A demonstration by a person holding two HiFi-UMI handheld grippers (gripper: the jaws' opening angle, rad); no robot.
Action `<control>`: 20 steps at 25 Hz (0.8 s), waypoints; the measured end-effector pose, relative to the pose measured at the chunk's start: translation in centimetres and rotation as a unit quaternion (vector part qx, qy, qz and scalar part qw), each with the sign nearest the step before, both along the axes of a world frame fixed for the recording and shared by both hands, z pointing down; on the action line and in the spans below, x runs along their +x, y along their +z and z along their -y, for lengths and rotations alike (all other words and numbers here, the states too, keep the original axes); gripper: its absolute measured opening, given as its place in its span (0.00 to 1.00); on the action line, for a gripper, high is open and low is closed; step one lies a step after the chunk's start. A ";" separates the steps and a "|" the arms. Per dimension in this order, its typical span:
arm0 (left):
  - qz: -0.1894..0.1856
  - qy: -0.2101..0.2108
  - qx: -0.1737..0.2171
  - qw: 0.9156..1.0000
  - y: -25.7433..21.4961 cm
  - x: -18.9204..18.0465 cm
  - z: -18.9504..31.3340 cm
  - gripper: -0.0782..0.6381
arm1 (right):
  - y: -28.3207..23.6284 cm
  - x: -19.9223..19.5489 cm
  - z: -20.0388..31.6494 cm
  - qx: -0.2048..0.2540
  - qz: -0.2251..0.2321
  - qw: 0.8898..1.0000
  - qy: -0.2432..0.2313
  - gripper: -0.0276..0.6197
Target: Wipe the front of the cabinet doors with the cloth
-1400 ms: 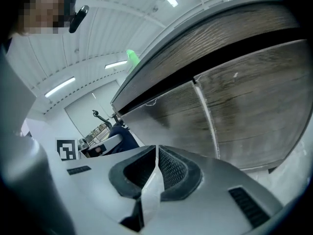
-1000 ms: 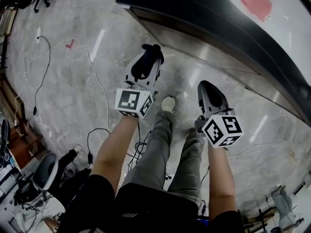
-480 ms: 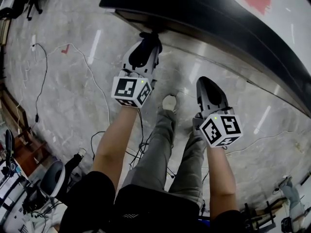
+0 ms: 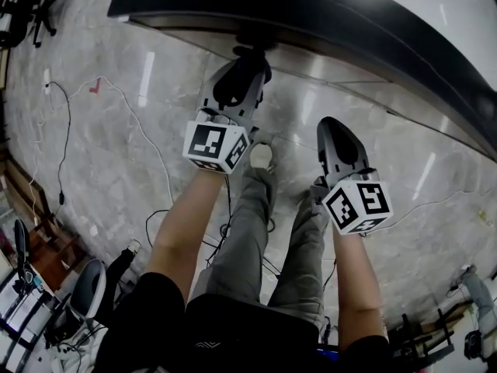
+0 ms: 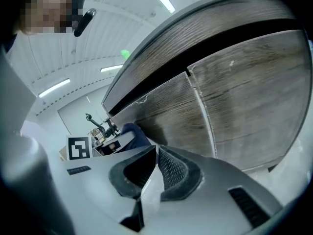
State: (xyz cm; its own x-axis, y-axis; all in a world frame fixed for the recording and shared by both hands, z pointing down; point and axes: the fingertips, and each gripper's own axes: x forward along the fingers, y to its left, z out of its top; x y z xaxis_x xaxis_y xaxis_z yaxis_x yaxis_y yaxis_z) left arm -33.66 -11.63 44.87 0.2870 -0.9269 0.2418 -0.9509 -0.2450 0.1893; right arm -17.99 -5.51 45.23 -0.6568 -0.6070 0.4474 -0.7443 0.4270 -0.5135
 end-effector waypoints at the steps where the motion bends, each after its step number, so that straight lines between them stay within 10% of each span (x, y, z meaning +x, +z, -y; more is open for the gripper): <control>1: -0.001 0.005 0.001 1.000 -0.1 0.9 0.0 0.29 | 0.0 0.8 -0.2 0.000 0.000 1.000 0.005 0.11; 20: -0.019 0.106 0.000 0.994 0.3 21.2 0.2 0.29 | 0.4 17.9 -2.3 -0.006 -0.003 0.996 0.086 0.11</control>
